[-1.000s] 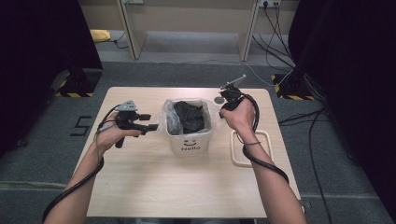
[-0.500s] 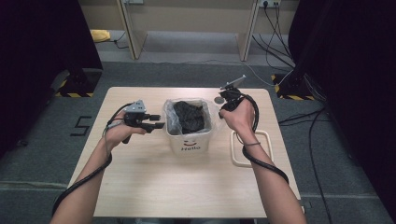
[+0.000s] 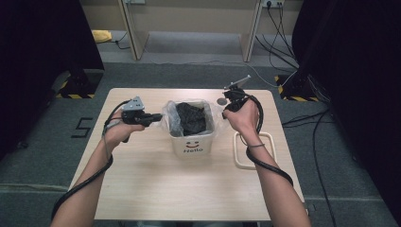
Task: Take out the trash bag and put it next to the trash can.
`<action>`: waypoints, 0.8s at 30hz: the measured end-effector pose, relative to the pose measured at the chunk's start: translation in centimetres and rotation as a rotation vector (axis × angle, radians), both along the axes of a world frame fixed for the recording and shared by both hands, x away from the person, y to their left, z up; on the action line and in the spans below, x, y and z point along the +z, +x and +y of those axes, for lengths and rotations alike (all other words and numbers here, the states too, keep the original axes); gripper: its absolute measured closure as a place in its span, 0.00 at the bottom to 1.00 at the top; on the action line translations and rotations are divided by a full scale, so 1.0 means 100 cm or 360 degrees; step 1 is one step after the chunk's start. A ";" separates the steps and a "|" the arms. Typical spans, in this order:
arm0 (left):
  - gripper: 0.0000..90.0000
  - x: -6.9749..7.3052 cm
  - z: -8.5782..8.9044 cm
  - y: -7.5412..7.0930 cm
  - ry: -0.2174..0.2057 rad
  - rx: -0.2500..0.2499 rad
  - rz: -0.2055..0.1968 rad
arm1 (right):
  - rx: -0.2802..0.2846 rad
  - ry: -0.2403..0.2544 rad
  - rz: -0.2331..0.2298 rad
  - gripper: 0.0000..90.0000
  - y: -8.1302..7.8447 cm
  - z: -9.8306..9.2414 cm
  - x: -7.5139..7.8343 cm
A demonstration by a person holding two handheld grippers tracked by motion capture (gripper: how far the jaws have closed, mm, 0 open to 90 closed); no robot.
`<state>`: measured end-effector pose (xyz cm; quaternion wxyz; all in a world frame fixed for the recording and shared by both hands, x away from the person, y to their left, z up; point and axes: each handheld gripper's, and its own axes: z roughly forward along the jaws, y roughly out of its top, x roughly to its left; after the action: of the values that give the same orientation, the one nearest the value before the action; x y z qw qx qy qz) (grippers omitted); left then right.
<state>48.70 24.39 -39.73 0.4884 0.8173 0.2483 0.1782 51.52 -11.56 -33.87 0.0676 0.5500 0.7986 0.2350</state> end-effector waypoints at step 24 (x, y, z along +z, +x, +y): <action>1.00 0.053 -0.084 -0.012 0.0187 -0.0134 -0.0240 | 0.0195 0.0229 -0.0212 1.00 -0.009 0.048 0.050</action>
<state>47.52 16.02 -34.44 0.4640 0.8386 0.1654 0.2327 50.57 -6.73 -28.86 0.0664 0.4866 0.8056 0.3315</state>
